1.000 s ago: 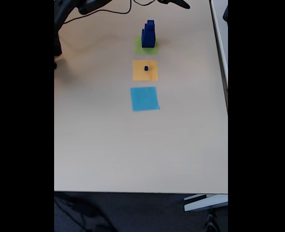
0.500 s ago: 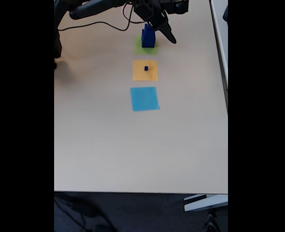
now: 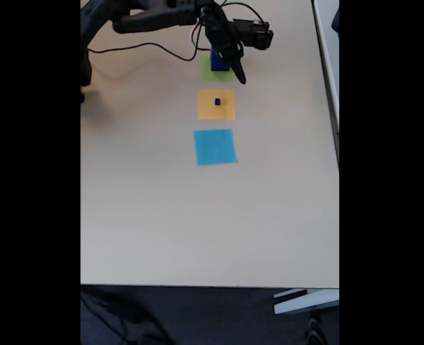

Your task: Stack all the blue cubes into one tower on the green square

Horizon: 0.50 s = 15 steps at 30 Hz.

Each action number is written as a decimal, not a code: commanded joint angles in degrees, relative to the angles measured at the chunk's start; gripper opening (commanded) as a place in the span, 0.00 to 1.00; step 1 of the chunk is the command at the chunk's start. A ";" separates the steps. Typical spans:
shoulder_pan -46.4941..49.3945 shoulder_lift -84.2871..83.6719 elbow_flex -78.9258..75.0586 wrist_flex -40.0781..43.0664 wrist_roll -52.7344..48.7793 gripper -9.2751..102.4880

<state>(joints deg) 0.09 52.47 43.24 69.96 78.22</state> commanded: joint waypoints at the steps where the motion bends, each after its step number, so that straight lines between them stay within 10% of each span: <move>1: 0.53 3.87 2.20 -0.35 -0.53 0.33; 15: 2.11 6.50 8.70 -1.67 -2.81 0.32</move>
<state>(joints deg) 1.67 53.09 51.77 69.26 76.03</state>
